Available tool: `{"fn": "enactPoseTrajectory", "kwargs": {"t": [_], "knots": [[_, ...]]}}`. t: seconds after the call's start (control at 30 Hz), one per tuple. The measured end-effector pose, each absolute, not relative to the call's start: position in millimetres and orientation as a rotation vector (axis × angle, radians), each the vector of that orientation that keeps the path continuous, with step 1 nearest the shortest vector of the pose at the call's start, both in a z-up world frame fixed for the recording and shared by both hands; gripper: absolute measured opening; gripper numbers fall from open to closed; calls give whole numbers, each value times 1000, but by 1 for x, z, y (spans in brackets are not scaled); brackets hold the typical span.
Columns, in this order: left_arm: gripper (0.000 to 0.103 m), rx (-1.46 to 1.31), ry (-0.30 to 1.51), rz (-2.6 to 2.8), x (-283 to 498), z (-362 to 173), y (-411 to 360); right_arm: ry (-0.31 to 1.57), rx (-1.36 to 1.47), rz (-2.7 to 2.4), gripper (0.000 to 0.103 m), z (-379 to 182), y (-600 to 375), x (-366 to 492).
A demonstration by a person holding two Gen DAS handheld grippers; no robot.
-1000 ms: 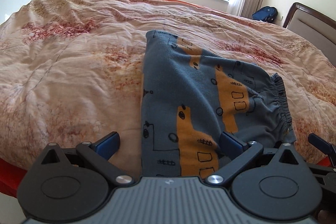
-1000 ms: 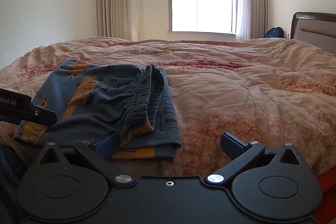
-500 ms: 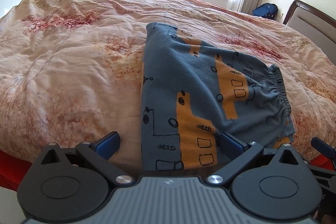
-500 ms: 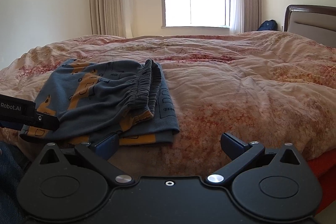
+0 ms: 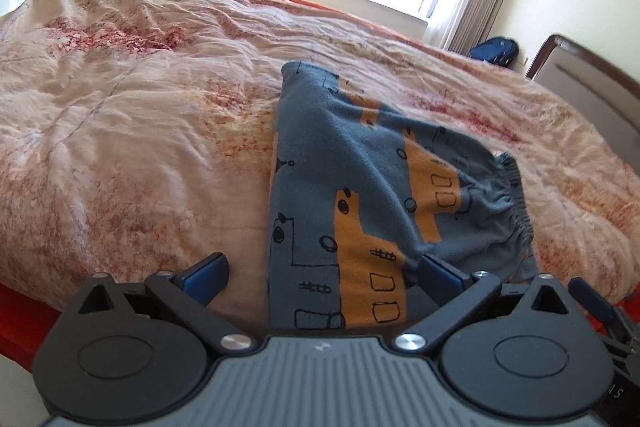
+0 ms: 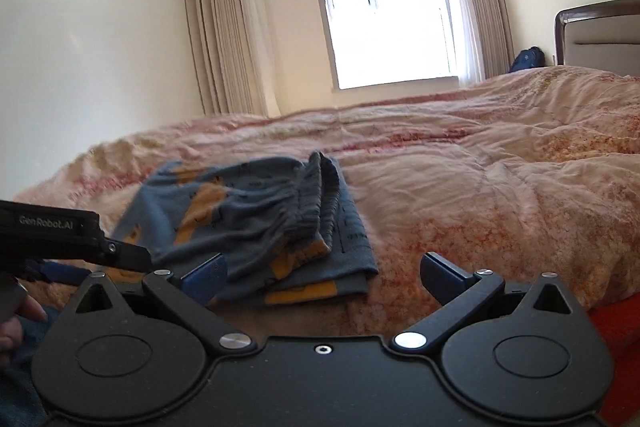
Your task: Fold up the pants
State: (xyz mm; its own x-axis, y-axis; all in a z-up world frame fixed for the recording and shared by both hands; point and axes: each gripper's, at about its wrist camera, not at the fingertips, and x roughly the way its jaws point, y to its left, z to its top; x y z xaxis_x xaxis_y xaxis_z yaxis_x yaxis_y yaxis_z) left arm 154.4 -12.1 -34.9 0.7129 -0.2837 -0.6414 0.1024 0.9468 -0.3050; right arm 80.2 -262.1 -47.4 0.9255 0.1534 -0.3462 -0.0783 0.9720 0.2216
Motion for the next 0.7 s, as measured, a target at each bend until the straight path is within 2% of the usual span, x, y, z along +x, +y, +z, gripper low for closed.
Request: {"fn": "enactPoseTrajectory", "kwargs": {"t": [0.17,0.37,0.5,0.7], "knots": [[103,-433,645,-233,146,-29,15,345,240,233,103,-47,-264,86],[103,-185,620,-138,176,-11,-6,351,462,378,103,-42,-294,126],[103,-93,581,-150,201,-6,-24,387,445,366,103,-41,-305,159],[103,-96,628,-93,234,-18,-33,426,439,388,103,-50,-312,193]]}}
